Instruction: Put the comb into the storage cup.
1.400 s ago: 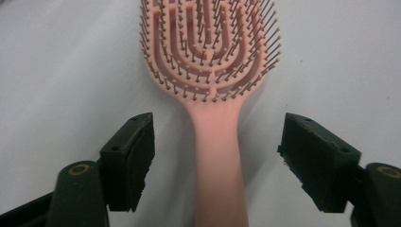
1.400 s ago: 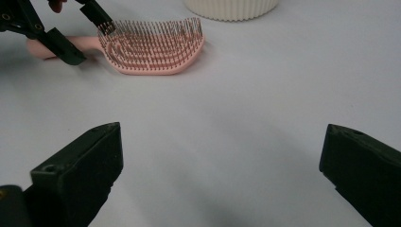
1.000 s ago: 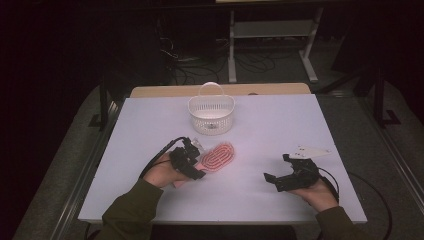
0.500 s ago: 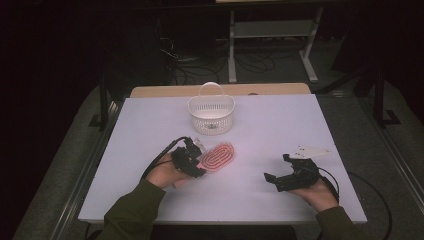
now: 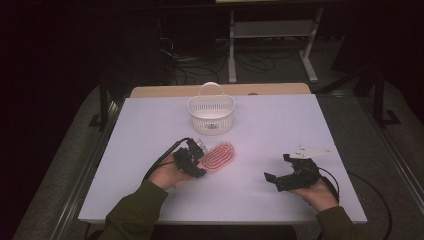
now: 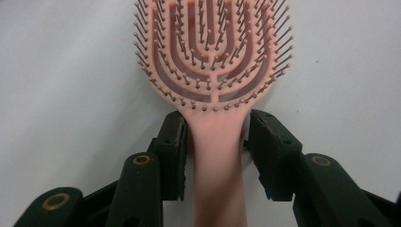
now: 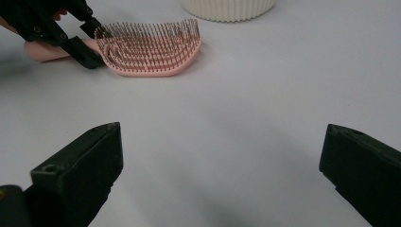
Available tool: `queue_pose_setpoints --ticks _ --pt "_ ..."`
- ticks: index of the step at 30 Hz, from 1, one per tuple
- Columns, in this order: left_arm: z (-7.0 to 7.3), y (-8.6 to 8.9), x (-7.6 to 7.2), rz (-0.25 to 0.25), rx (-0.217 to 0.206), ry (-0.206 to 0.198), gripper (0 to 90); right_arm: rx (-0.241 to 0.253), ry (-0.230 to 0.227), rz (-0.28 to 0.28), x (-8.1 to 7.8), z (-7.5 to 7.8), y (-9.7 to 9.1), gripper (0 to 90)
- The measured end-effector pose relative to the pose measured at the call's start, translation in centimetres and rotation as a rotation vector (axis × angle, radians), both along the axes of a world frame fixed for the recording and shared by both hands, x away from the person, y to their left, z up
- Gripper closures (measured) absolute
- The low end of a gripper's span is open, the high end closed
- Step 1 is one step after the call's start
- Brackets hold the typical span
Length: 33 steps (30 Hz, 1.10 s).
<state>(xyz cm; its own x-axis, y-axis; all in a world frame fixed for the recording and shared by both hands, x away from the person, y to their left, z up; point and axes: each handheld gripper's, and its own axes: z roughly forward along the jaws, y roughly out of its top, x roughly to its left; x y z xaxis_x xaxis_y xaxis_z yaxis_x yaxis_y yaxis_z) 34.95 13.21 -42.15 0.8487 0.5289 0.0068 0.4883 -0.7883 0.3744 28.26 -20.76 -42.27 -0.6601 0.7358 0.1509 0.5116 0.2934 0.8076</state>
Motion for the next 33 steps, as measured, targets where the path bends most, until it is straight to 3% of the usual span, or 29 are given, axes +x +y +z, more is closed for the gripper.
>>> queue_pose_setpoints --ticks 9,23,33 --pt "0.07 -0.32 -0.14 0.000 0.018 -0.003 66.4 -0.001 0.001 0.001 -0.03 -0.03 0.05 0.0" --pt "0.13 -0.59 -0.36 0.012 0.033 -0.011 69.8 0.010 0.003 -0.006 -0.04 -0.05 0.07 0.0" --pt "0.12 -0.30 -0.26 0.008 0.009 -0.004 70.1 0.010 -0.001 -0.009 -0.01 -0.03 -0.04 0.0"
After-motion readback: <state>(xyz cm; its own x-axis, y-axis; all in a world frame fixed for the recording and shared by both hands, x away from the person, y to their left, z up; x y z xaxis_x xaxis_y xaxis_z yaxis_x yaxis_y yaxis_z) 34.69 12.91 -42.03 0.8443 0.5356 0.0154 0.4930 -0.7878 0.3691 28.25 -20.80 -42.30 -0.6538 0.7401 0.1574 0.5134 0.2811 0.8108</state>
